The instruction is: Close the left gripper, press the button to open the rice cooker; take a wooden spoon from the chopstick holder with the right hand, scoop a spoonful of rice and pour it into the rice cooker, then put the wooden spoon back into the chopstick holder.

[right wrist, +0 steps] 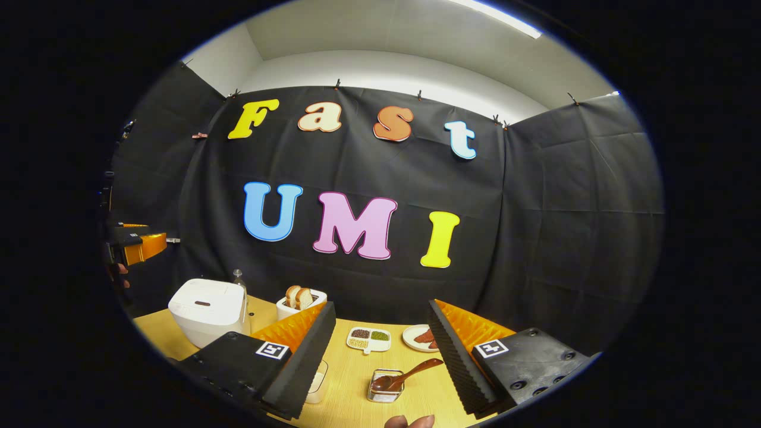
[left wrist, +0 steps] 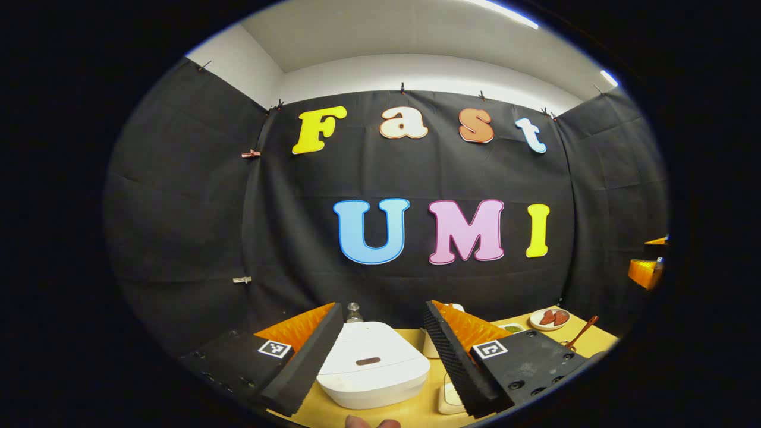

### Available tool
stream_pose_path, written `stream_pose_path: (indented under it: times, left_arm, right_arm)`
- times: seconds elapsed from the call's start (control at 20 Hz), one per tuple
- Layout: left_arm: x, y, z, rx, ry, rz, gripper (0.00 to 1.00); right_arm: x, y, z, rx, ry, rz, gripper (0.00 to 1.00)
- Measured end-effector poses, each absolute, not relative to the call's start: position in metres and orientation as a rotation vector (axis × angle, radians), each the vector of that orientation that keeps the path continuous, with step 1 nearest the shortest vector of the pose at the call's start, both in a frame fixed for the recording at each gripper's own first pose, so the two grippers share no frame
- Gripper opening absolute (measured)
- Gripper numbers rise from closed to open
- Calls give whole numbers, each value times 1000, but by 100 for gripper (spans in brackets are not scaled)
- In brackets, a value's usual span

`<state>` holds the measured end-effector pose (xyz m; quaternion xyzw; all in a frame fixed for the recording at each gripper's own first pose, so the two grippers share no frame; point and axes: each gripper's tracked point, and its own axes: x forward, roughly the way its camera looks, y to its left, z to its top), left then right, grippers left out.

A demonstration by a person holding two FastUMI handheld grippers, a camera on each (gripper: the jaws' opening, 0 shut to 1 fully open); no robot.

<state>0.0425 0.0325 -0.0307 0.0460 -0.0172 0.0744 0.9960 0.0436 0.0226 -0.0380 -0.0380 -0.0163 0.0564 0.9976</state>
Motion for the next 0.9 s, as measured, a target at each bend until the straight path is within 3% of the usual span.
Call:
stream_pose_path:
  times: [0.15, 0.2, 0.4, 0.9]
  left_arm:
    - [43, 51, -36, 111, -11, 162, 97]
    - [46, 59, -38, 118, -3, 160, 90]
    - [76, 36, -81, 31, 129, -82, 8]
    - [173, 77, -172, -2, 439, -115, 7]
  right_arm:
    - [42, 18, -44, -75, -14, 100, 97]
    - [41, 15, -45, -83, -12, 92, 97]
    - [35, 13, -44, -102, -8, 70, 97]
    - [12, 3, -34, -141, -2, -17, 97]
